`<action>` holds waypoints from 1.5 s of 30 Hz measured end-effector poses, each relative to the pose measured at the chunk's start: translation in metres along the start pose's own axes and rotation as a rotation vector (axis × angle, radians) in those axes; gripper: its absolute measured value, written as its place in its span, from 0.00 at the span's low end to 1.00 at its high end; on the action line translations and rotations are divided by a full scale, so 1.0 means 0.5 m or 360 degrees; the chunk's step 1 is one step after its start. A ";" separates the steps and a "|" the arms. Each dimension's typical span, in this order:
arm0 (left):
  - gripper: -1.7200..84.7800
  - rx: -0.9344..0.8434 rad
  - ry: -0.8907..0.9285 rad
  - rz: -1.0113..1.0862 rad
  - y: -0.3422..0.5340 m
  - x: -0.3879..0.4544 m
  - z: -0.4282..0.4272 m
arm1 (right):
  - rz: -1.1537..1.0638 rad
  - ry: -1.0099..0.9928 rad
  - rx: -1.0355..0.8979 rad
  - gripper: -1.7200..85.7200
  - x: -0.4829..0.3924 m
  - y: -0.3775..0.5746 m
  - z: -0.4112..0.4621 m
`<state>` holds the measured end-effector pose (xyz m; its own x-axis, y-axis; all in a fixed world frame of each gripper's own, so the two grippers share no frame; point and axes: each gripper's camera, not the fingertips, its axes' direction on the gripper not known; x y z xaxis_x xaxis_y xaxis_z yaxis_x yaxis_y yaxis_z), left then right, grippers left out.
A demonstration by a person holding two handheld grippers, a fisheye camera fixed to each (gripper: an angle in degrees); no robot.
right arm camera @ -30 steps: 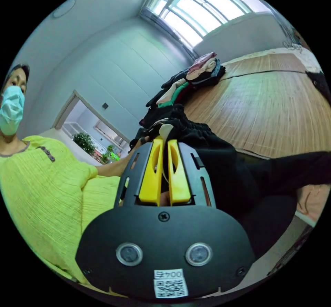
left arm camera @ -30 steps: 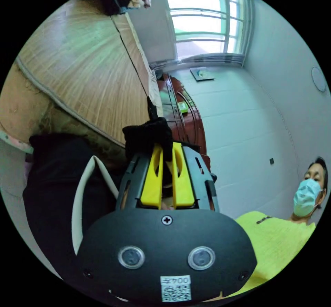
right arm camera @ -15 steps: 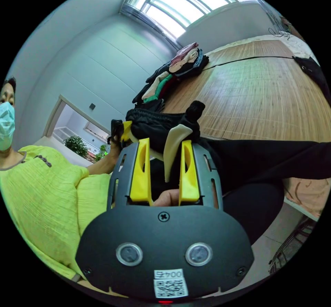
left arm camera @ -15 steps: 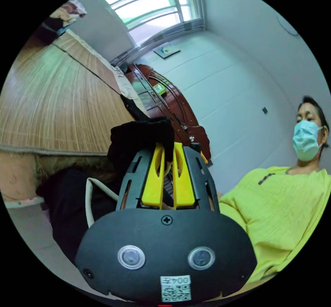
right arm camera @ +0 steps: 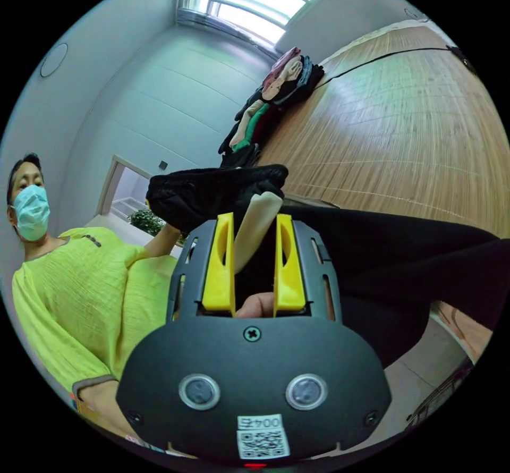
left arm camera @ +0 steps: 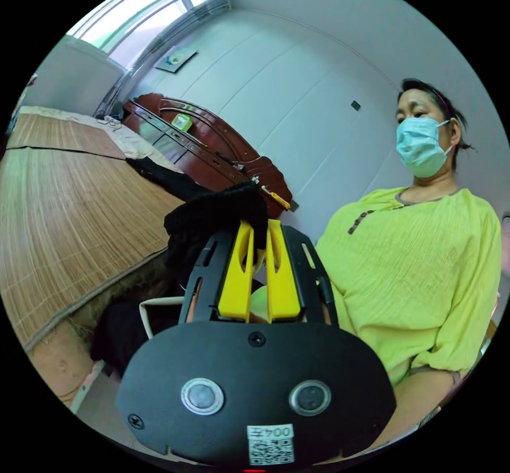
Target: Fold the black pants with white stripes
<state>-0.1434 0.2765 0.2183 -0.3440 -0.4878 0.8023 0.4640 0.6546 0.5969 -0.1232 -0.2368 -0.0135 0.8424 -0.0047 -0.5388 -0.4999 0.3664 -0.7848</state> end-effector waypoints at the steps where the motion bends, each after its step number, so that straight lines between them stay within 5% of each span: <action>1: 0.06 -0.0018 0.0013 0.0017 0.018 0.010 0.031 | 0.0004 -0.0008 0.0012 0.16 0.005 -0.003 -0.009; 7: 0.06 -0.0067 0.0057 0.0078 0.115 0.061 0.197 | 0.0049 -0.0380 0.0139 0.23 0.050 -0.040 -0.093; 13: 0.06 -0.0113 0.0086 0.0111 0.218 0.105 0.385 | 0.0115 -0.0501 -0.0295 0.25 0.054 -0.099 -0.035; 16: 0.06 -0.0135 0.0112 0.0135 0.266 0.130 0.482 | 0.0085 -0.0622 -0.0512 0.16 0.031 -0.114 0.014; 19: 0.06 -0.0142 0.0103 0.0151 0.310 0.156 0.576 | -0.0080 -0.0694 -0.0416 0.08 -0.032 -0.131 0.000; 24: 0.06 0.0097 -0.0146 0.0165 0.309 0.216 0.644 | -0.0299 -0.0405 0.0373 0.07 -0.300 -0.222 -0.267; 30: 0.05 -0.0006 -0.0804 0.0495 0.007 0.461 0.766 | -0.1061 0.0608 0.0494 0.06 -0.986 -0.420 -0.486; 36: 0.03 0.0437 -0.1518 0.0598 -0.243 0.774 0.790 | -0.1528 0.1327 0.0787 0.05 -1.477 -0.479 -0.509; 45: 0.03 0.0763 -0.2178 0.0656 -0.242 1.040 0.874 | -0.1675 0.1620 0.0878 0.05 -1.725 -0.492 -0.391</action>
<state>-0.7350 0.1961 0.5639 -0.8593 0.4948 0.1293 0.5051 0.8608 0.0626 -0.7660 -0.5051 0.5844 0.1532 -0.9882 0.0079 0.5288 0.0752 -0.8454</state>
